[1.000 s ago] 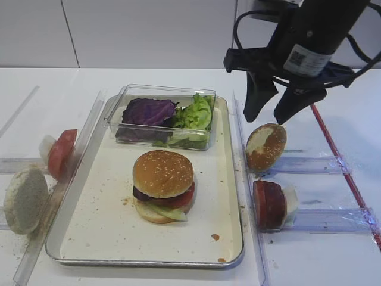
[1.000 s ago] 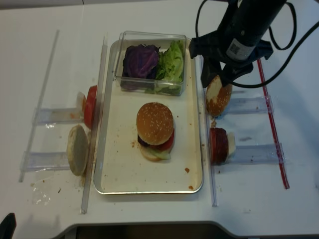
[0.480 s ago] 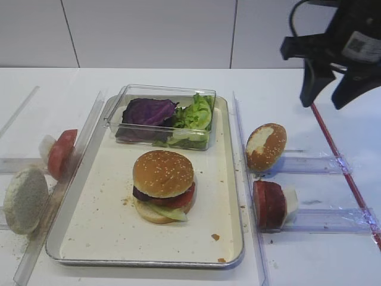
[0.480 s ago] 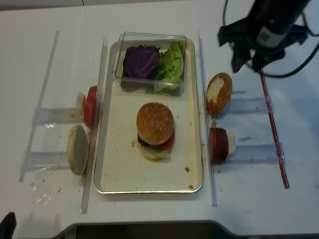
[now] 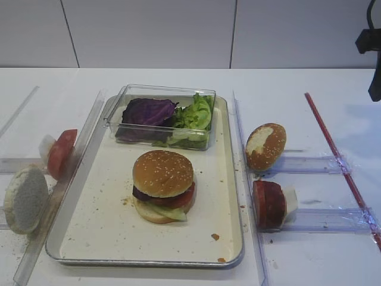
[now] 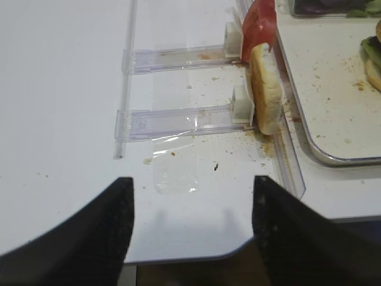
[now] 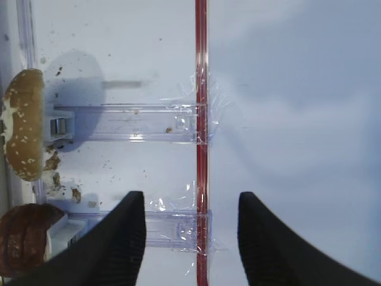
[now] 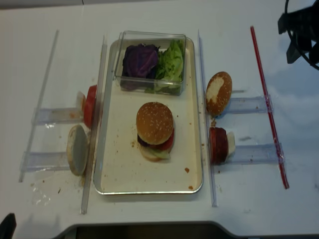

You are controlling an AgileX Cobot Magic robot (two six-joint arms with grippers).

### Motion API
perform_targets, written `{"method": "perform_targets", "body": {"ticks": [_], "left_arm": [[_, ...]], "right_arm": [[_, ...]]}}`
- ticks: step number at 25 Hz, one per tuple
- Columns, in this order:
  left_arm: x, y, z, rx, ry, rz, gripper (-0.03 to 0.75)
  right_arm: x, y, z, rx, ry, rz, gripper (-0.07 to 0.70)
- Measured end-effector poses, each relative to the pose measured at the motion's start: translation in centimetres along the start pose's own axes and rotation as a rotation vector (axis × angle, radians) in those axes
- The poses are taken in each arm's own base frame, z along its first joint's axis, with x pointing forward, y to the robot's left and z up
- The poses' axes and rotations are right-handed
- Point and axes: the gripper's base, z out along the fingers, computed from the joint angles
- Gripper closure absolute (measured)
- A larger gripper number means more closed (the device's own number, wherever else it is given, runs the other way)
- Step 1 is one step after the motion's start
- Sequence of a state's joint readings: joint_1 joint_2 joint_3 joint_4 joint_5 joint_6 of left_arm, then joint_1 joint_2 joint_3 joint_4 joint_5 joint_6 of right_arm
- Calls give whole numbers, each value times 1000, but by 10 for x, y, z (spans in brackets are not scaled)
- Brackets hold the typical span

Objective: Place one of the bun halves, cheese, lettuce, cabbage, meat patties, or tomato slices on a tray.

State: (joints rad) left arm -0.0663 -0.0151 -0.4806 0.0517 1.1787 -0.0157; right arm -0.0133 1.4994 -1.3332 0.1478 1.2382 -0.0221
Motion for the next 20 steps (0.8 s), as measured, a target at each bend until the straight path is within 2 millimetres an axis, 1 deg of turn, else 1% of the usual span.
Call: {"method": "perform_targets", "body": {"ticks": [4, 6, 13, 16, 18, 20], "left_arm": [[0, 0, 0, 0, 0, 0, 302], [0, 0, 0, 0, 0, 0, 302], [0, 0, 0, 0, 0, 0, 303], [0, 0, 0, 0, 0, 0, 303], [0, 0, 0, 0, 0, 0, 303], [0, 0, 0, 0, 0, 0, 303]], "right_arm": [[1, 1, -1, -8, -4, -46, 250], [2, 1, -6, -10, -18, -58, 250], [18, 6, -40, -11, -121, -79, 250], [30, 8, -58, -11, -176, -94, 250], [42, 9, -65, -11, -195, -103, 250], [58, 8, -64, -11, -188, -103, 250]]}}
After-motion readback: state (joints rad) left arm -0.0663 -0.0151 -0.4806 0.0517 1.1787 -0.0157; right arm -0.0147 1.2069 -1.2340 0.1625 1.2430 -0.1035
